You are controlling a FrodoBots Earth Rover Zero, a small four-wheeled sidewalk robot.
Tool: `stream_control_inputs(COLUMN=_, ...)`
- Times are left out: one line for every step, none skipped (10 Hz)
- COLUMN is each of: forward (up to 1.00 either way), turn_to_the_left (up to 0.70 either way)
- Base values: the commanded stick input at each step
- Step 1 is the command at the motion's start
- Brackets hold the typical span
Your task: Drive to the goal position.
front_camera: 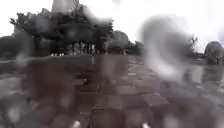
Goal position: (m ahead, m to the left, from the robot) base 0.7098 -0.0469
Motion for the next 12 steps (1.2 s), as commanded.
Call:
stream_control_inputs(forward=0.7, turn_to_the_left=0.0)
stream_control_inputs(forward=0.7, turn_to_the_left=0.0)
stream_control_inputs(forward=0.7, turn_to_the_left=0.0)
stream_control_inputs(forward=0.7, turn_to_the_left=0.0)
stream_control_inputs(forward=0.7, turn_to_the_left=0.0)
stream_control_inputs(forward=0.7, turn_to_the_left=0.0)
stream_control_inputs(forward=0.7, turn_to_the_left=0.0)
stream_control_inputs(forward=0.7, turn_to_the_left=0.0)
stream_control_inputs(forward=0.7, turn_to_the_left=0.01)
stream_control_inputs(forward=0.7, turn_to_the_left=0.05)
stream_control_inputs(forward=0.7, turn_to_the_left=0.1)
stream_control_inputs(forward=0.7, turn_to_the_left=0.14)
